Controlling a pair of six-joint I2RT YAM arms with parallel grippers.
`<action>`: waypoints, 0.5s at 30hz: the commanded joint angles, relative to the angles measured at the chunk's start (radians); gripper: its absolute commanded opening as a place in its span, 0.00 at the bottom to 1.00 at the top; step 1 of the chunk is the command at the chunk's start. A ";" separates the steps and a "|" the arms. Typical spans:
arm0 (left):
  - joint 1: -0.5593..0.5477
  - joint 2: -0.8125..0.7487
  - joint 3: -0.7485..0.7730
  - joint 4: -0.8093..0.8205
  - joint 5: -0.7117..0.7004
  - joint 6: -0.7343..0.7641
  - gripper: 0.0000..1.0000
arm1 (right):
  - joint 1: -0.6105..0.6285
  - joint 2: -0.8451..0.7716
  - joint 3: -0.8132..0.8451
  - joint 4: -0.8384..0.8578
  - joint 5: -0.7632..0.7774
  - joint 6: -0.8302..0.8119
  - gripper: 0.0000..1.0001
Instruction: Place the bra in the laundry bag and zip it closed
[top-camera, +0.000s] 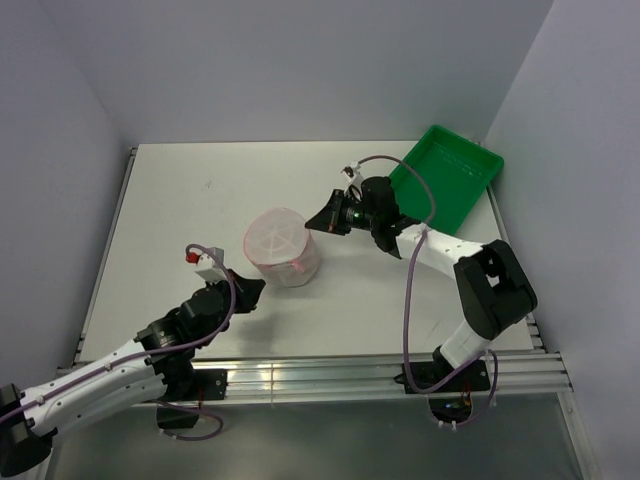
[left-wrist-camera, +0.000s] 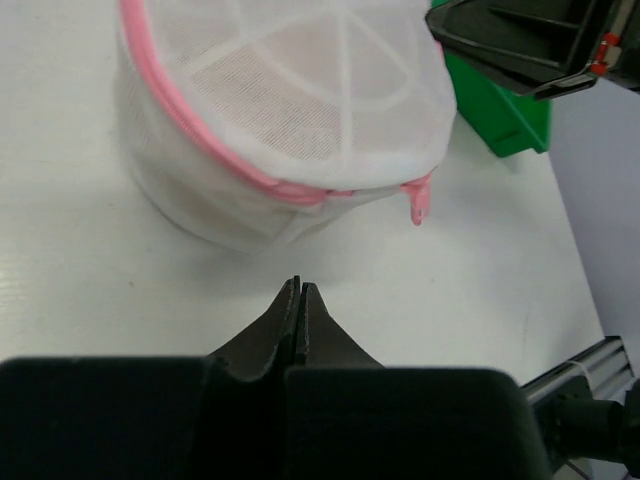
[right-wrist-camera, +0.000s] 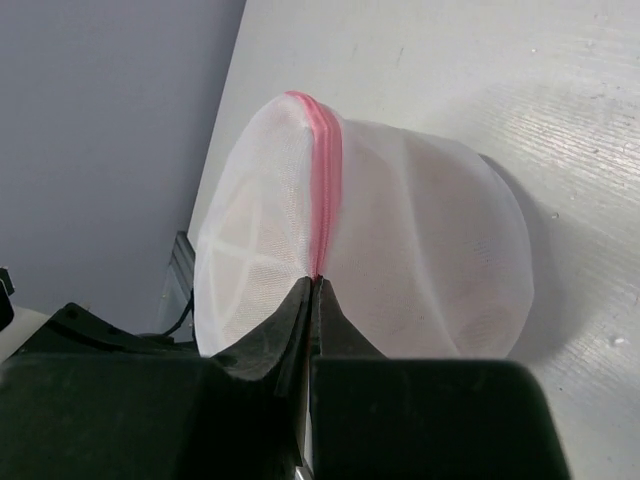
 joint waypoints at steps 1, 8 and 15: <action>-0.003 -0.007 0.038 -0.069 -0.053 -0.011 0.00 | -0.006 0.005 0.032 0.017 -0.010 -0.022 0.00; -0.003 0.030 0.079 0.014 -0.031 0.029 0.00 | 0.029 -0.035 -0.010 0.018 0.036 -0.012 0.00; -0.003 0.045 0.275 -0.002 -0.071 0.147 0.55 | 0.035 -0.125 -0.027 -0.061 0.193 -0.051 1.00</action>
